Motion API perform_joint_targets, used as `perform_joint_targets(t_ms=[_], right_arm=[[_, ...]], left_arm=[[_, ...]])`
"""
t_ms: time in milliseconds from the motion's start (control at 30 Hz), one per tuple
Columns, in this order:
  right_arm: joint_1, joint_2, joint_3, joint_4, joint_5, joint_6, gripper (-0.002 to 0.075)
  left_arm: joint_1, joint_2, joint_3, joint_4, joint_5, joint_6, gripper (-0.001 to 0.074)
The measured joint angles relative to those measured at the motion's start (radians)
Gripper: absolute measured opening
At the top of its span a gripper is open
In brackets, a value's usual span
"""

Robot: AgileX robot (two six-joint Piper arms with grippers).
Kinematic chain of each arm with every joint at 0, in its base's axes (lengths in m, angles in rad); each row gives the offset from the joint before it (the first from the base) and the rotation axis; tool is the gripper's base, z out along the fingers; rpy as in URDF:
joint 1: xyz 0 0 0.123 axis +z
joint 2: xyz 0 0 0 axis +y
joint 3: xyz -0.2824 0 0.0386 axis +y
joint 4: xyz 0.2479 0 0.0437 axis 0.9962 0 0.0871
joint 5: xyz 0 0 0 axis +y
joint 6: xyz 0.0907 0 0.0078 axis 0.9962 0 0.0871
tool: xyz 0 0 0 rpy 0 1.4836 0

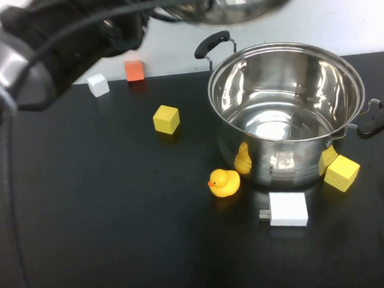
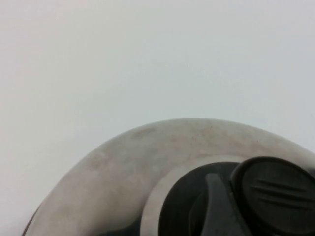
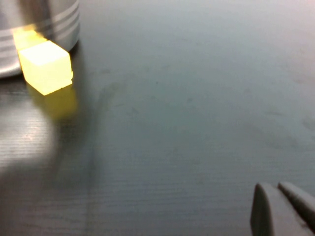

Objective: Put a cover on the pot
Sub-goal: Place the pot lid on the pot

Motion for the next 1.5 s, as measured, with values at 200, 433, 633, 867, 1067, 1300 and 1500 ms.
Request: perform_joint_targets(t_ms=[200, 433, 633, 867, 1067, 1300, 1500], right_arm=[[0.000, 0.000, 0.000, 0.000, 0.000, 0.000, -0.0002], [0.000, 0.000, 0.000, 0.000, 0.000, 0.000, -0.0002], [0.000, 0.000, 0.000, 0.000, 0.000, 0.000, -0.0002], [0.000, 0.000, 0.000, 0.000, 0.000, 0.000, -0.0002], [0.000, 0.000, 0.000, 0.000, 0.000, 0.000, -0.0002], [0.000, 0.000, 0.000, 0.000, 0.000, 0.000, -0.0002], [0.000, 0.000, 0.000, 0.000, 0.000, 0.000, -0.0002]], left_arm=[[0.000, -0.048, 0.000, -0.084, 0.092, 0.047, 0.0334], [0.000, -0.049, 0.000, -0.407, 0.435, 0.452, 0.0334], [-0.003, -0.057, 0.000, -0.944, 0.612, 0.798, 0.0334], [-0.093, -0.088, -0.002, -1.369, 0.506, 1.090, 0.0334], [-0.155, -0.007, -0.002, -1.439, 0.417, 1.176, 0.0334], [-0.157, 0.112, -0.002, -1.448, 0.263, 1.178, 0.0334], [-0.157, 0.159, -0.002, -1.405, 0.173, 1.178, 0.0334]])
